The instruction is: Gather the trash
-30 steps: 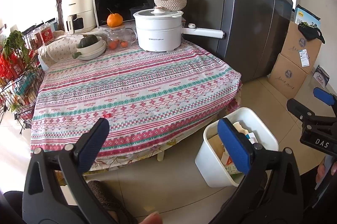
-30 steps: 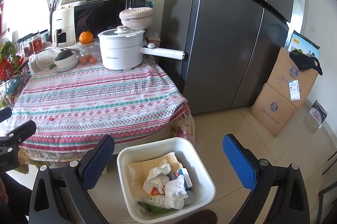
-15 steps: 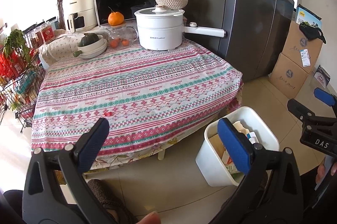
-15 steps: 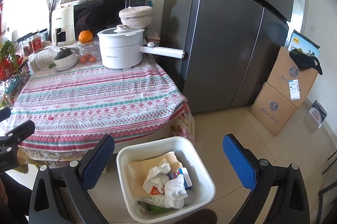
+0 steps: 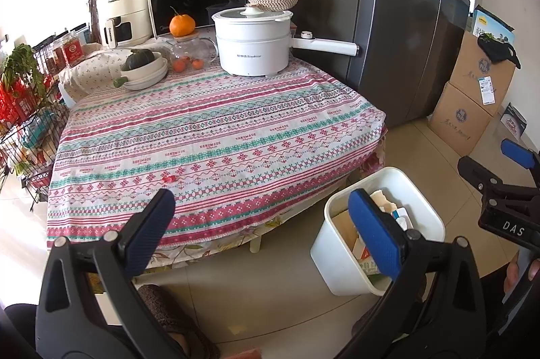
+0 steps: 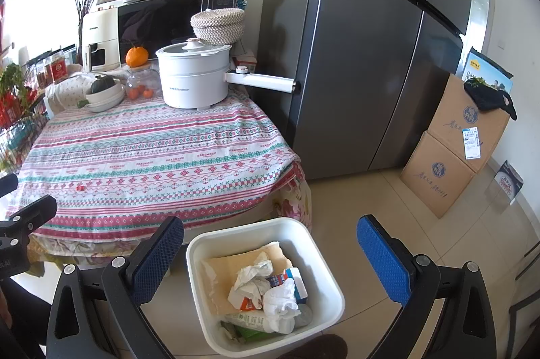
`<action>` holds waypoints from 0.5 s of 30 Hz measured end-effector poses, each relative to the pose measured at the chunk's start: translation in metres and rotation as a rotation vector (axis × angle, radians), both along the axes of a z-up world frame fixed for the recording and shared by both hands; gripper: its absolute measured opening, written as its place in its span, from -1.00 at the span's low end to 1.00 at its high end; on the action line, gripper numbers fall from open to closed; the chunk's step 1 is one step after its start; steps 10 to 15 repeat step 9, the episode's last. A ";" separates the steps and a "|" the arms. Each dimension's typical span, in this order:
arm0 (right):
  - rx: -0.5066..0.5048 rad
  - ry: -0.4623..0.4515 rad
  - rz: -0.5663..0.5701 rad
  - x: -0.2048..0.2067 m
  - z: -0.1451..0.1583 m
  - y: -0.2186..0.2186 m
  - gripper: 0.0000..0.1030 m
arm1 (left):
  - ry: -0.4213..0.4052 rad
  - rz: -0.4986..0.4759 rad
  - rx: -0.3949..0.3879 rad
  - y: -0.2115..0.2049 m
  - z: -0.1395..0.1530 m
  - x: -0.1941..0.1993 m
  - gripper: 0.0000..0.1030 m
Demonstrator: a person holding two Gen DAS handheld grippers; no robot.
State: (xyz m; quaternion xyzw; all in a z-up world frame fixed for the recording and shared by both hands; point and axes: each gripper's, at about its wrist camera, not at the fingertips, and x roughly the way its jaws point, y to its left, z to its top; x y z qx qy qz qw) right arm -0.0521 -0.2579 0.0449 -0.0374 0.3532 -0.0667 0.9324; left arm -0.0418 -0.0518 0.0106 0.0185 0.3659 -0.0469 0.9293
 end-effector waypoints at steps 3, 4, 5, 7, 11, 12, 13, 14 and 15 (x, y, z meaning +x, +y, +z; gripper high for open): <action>0.001 0.001 0.000 0.000 0.000 0.000 1.00 | 0.000 0.001 0.000 0.000 0.000 0.000 0.98; 0.002 0.002 0.002 0.000 0.000 0.000 1.00 | 0.000 0.002 0.000 0.000 0.000 0.000 0.98; 0.004 0.004 0.002 0.000 -0.001 0.001 1.00 | 0.000 0.004 -0.001 0.001 0.000 -0.001 0.98; 0.009 0.010 0.007 0.001 -0.002 0.003 1.00 | 0.001 0.013 -0.008 0.002 -0.001 0.000 0.98; 0.011 0.015 0.017 0.002 -0.003 0.008 1.00 | 0.004 0.016 -0.017 0.005 -0.001 0.002 0.98; 0.011 0.015 0.017 0.002 -0.003 0.008 1.00 | 0.004 0.016 -0.017 0.005 -0.001 0.002 0.98; 0.011 0.015 0.017 0.002 -0.003 0.008 1.00 | 0.004 0.016 -0.017 0.005 -0.001 0.002 0.98; 0.011 0.015 0.017 0.002 -0.003 0.008 1.00 | 0.004 0.016 -0.017 0.005 -0.001 0.002 0.98; 0.011 0.015 0.017 0.002 -0.003 0.008 1.00 | 0.004 0.016 -0.017 0.005 -0.001 0.002 0.98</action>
